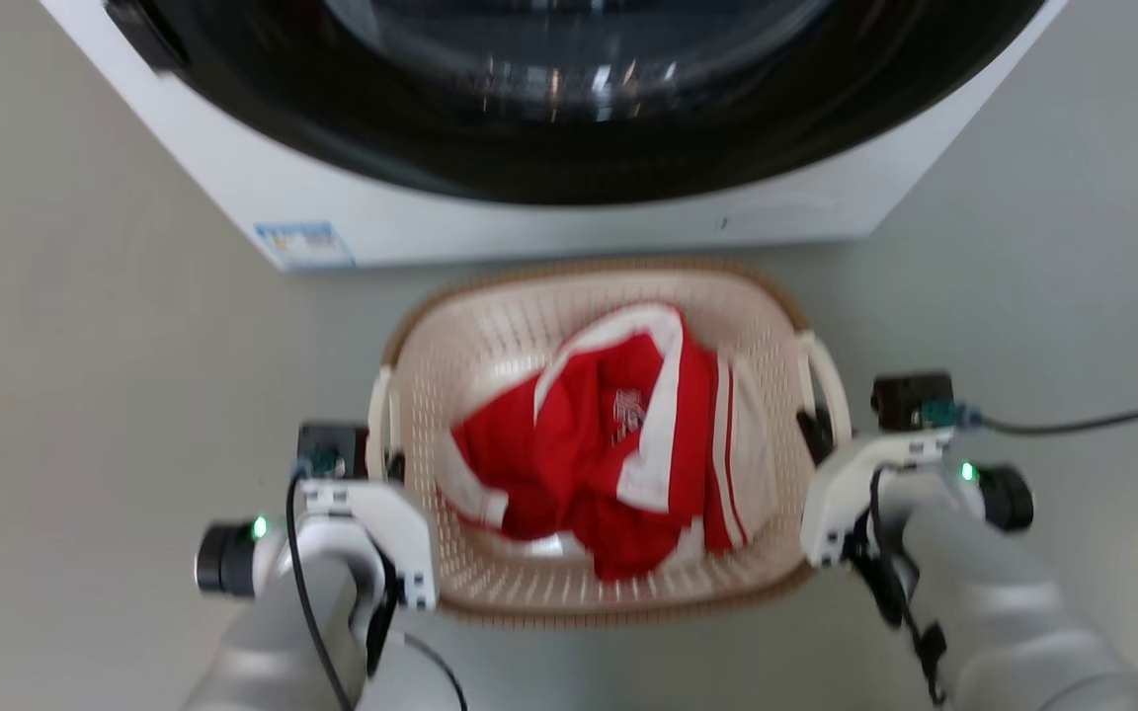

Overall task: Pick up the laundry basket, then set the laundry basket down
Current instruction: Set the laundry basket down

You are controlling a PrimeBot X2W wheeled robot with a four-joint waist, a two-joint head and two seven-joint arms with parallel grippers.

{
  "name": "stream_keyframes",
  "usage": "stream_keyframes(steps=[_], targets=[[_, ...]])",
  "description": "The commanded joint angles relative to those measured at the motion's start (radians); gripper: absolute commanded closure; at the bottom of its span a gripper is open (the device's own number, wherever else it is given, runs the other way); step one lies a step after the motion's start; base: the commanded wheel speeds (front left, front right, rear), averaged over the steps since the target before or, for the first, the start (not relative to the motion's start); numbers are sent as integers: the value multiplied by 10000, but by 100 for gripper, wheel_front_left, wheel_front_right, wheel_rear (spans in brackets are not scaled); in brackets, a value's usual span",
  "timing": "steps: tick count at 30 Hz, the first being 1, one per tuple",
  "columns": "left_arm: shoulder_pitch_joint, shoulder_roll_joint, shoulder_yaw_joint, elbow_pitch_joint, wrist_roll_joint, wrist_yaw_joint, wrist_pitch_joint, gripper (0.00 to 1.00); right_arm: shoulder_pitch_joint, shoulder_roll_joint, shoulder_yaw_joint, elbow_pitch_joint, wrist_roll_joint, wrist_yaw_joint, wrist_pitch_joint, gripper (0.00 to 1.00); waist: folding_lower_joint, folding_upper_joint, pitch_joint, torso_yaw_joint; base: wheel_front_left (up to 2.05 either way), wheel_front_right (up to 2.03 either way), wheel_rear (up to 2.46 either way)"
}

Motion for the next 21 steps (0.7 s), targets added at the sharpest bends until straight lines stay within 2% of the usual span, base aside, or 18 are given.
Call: stream_keyframes(steps=[1,12,21], targets=[[-453,306,191,-152,166,124,-136,100,-235,76,-2,-118,-301,75,-227,100,0,0,1150,245,0,0,0],[-2062,430,344,-529,510,248,-137,100,-1680,76,-1493,-116,-1872,75,-313,100,0,0,3534,419,0,0,0],[-2732,530,600,-866,773,331,-137,100,-2330,76,-2627,-116,-3024,75,-395,100,0,0,4422,505,0,0,0]])
